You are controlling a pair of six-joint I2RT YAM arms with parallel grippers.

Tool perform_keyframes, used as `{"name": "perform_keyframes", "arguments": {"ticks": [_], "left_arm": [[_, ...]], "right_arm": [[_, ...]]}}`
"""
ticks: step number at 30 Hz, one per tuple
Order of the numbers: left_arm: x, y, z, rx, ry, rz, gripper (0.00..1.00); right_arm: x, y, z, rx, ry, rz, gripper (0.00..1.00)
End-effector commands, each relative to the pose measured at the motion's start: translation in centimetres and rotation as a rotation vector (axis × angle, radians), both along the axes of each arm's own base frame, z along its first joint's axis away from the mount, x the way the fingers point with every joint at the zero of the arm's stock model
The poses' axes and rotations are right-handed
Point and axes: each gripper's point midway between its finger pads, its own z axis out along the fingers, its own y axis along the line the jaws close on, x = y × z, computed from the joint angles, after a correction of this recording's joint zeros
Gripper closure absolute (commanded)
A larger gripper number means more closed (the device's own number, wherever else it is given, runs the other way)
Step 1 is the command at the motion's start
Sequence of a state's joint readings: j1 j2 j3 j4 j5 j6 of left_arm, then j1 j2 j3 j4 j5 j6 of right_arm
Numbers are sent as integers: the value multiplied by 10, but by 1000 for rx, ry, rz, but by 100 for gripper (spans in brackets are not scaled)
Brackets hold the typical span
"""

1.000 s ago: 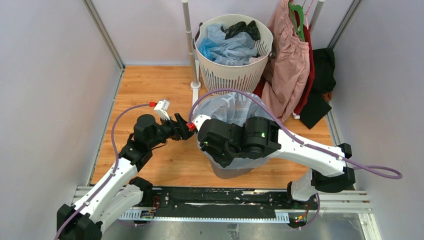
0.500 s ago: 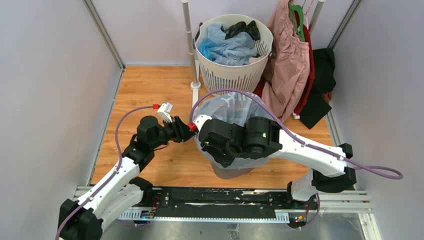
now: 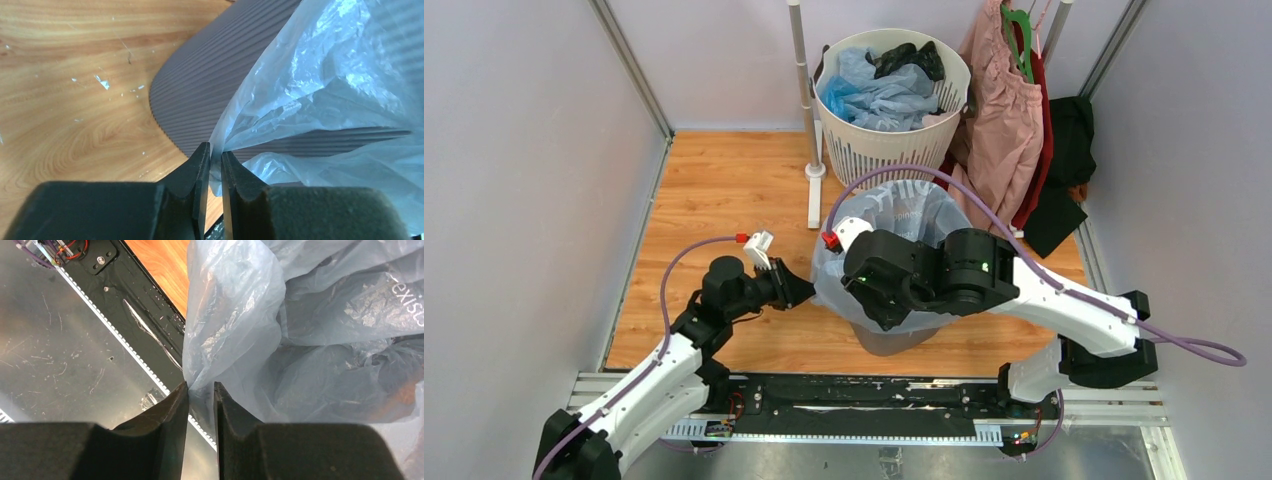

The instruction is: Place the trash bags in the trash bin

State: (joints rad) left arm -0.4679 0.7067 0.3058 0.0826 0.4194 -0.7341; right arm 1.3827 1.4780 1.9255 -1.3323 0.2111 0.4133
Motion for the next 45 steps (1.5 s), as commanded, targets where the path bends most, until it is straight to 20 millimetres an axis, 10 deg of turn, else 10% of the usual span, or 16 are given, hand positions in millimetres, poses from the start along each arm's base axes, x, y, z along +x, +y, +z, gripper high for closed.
{"name": "perform_keyframes", "arguments": {"ticks": [1,7,18,27,34,45], "left_arm": [[-8,-3,-5,-19,5,0,82],[-19,-5,-19,-19,36,5,84],[-23,-4,-24,-41,52,29,85],[-30,-7,-37,-19,65,44,85],[-30,-10,-56,54,85,83,81],[-10,-30,-70,161,129,81,66]], "right_arm": [[11,-16,13,23,-35,-65,74],[8,-24,15,38,-29,-78,94],[1,-71,3,58,-10,-166,96],[-4,-73,-17,32,21,-167,95],[-8,-69,-18,27,49,-169,74],[0,-66,40,124,-6,-171,49]]}}
